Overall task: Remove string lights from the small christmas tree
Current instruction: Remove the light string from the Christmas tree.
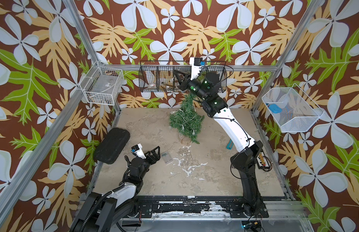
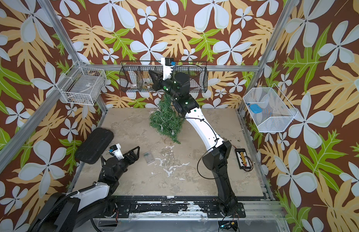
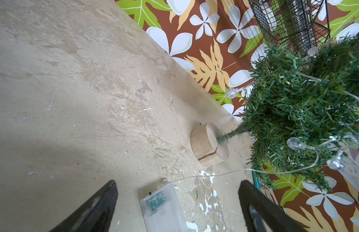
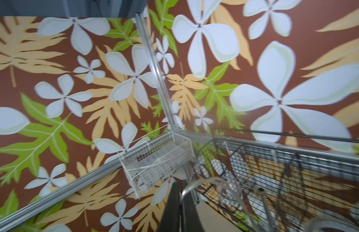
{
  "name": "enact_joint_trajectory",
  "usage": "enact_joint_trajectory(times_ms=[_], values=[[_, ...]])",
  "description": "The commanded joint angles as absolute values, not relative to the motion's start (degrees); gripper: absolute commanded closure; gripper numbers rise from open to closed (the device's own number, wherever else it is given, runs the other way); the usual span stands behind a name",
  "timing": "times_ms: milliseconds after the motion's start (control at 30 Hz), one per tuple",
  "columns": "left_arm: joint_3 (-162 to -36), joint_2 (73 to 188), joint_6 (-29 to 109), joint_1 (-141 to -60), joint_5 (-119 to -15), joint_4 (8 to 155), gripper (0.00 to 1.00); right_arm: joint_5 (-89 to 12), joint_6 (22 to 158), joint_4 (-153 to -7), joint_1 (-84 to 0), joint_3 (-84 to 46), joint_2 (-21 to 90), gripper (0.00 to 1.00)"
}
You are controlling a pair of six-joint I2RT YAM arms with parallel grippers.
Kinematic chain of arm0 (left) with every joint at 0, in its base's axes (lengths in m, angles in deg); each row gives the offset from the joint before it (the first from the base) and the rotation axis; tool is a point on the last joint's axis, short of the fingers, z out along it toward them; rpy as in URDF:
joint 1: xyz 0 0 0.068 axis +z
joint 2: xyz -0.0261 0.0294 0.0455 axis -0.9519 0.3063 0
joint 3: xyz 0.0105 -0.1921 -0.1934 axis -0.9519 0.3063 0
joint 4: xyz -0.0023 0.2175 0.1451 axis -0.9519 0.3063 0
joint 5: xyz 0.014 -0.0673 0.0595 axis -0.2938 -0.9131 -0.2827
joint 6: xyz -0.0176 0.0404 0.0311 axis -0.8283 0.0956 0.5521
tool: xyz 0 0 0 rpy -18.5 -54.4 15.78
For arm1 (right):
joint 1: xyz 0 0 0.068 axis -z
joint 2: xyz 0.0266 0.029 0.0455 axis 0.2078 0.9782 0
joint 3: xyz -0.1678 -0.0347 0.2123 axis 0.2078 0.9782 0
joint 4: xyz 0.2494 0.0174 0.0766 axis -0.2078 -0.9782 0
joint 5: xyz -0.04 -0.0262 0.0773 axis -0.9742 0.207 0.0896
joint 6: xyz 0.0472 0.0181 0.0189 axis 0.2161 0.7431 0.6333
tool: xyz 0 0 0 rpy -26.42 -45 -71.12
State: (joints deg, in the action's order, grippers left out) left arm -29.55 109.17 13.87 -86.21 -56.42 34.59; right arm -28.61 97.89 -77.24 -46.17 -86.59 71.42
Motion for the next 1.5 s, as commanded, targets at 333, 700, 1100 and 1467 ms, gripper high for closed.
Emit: enact_joint_trajectory(times_ms=[333, 700, 1100, 1467], values=[[-30.59, 111.53, 13.51, -86.31, -58.11, 31.55, 0.04, -19.69, 84.74, -90.28, -56.42, -80.79, 61.56, 1.00], [-30.85, 110.89, 13.62, -86.24, -57.04, 33.35, 0.04, -31.56, 81.14, -82.53, -58.09, -37.03, 29.32, 1.00], [-30.15, 108.39, 14.15, -86.28, -55.74, 35.07, 0.04, -49.74, 87.69, -83.57, -46.27, 2.78, 0.14, 1.00], [-30.94, 112.06, 12.60, -86.30, -57.73, 32.22, 0.05, -44.88, 101.84, -75.38, -31.07, 27.04, -0.85, 1.00]])
